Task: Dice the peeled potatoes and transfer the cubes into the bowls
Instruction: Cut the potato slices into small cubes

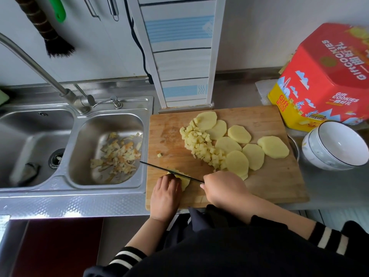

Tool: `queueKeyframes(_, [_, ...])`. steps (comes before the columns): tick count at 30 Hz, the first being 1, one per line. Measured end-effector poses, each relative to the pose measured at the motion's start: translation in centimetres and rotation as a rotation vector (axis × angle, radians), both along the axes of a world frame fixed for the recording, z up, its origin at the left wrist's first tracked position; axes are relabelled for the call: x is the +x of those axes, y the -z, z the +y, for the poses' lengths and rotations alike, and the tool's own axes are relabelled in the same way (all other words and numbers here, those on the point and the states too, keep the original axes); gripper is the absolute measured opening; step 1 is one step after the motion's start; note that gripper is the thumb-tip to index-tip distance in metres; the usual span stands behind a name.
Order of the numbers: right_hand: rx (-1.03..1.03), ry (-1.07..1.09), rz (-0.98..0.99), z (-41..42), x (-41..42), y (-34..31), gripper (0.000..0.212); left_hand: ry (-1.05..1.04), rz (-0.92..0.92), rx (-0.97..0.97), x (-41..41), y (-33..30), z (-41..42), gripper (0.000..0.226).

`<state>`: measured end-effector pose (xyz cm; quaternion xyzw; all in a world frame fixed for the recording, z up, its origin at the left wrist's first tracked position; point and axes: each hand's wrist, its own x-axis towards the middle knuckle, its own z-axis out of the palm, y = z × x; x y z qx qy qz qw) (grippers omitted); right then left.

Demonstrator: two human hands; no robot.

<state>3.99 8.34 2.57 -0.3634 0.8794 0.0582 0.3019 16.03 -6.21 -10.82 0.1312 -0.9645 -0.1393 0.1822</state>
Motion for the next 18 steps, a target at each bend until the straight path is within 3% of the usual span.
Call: queueKeyframes(18, [0.062, 0.099, -0.085, -0.8, -0.2, 2.0, 0.018, 0.008, 0.024, 0.009, 0.1, 0.1, -0.1, 0.024])
